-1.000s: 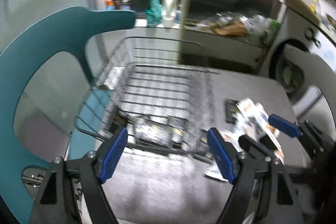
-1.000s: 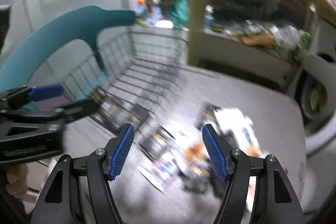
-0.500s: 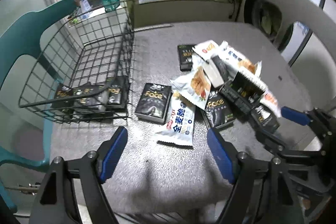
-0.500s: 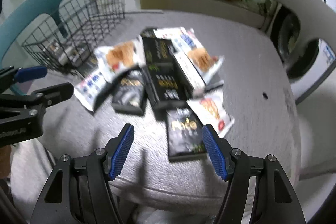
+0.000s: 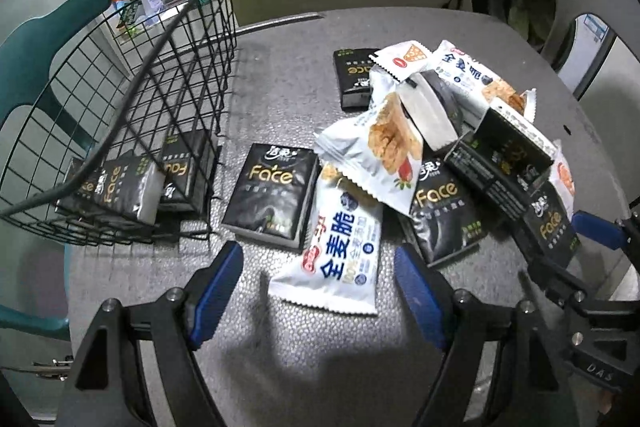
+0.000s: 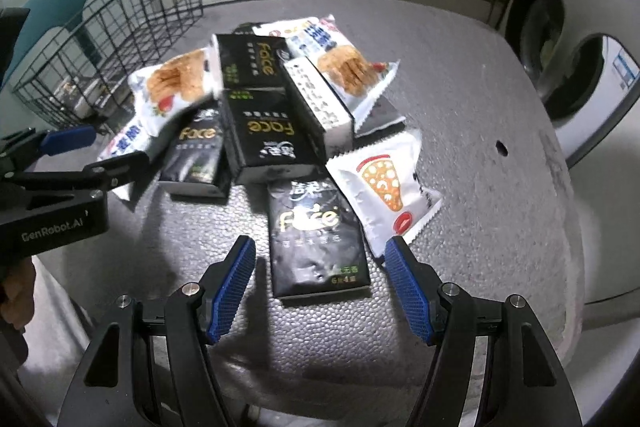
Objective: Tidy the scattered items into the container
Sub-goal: 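Grasp a black Face pack with the right gripper while the left grasps a white snack bag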
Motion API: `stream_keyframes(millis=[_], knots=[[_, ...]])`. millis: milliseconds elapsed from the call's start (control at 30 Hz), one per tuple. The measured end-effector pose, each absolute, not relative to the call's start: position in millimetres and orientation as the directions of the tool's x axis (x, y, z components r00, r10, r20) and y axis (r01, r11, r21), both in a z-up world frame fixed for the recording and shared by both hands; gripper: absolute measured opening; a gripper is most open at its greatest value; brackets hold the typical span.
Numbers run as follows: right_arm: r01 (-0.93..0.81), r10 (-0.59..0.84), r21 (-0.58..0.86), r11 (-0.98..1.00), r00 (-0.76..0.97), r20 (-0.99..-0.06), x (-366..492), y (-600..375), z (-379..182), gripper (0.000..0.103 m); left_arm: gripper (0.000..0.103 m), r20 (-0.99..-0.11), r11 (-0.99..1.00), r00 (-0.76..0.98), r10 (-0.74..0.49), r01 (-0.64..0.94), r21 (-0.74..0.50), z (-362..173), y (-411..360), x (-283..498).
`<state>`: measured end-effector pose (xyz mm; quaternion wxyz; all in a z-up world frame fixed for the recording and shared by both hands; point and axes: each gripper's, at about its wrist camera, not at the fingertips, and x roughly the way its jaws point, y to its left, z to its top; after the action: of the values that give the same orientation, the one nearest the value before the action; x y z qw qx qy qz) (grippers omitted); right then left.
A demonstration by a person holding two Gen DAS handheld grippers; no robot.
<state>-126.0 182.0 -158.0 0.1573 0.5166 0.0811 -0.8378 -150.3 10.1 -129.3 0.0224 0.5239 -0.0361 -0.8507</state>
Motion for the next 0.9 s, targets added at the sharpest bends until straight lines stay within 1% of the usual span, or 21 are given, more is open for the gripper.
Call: stream_keyframes(millis=[400,467,500,533,600,633,767,867,900], knots=[[0.336,-0.181,0.038,-0.941,-0.406,-0.896,-133,183,-166,0.067,0.081,-0.899,-0.995,-0.428,-0.092,0.000,0.102,-147,9,-167],[0.344,-0.181,0.035,-0.938,-0.404,-0.897,-133,180,-165,0.067,0.080,-0.905,-0.996,-0.419,-0.078,0.001,0.086,-149,8,-167],[0.349,-0.190,0.043,-0.936,-0.400,-0.897,-132,179,-165,0.066,0.078,-0.907,-0.997,-0.416,-0.070,0.000,0.077,-151,6,-167],[0.351,-0.194,0.047,-0.935,-0.398,-0.897,-130,179,-165,0.062,0.075,-0.907,-0.998,-0.417,-0.060,-0.004,0.068,-150,6,-166],[0.353,-0.192,0.042,-0.935,-0.401,-0.896,-130,177,-164,0.055,0.064,-0.908,-0.998,-0.417,-0.052,-0.006,0.060,-150,5,-164],[0.354,-0.187,0.037,-0.935,-0.402,-0.896,-130,177,-164,0.050,0.063,-0.908,-0.998,-0.415,-0.052,-0.007,0.060,-150,4,-162],[0.350,-0.193,0.048,-0.936,-0.395,-0.898,-123,175,-162,0.048,0.060,-0.912,-0.998,-0.407,-0.053,-0.010,0.063,-148,0,-155],[0.352,-0.196,0.052,-0.935,-0.389,-0.900,-117,172,-161,0.048,0.052,-0.915,-0.999,-0.401,-0.030,-0.021,0.042,-147,-3,-146],[0.355,-0.197,0.052,-0.933,-0.387,-0.901,-114,171,-161,0.048,0.052,-0.916,-0.999,-0.400,-0.031,-0.021,0.043,-146,-4,-141]])
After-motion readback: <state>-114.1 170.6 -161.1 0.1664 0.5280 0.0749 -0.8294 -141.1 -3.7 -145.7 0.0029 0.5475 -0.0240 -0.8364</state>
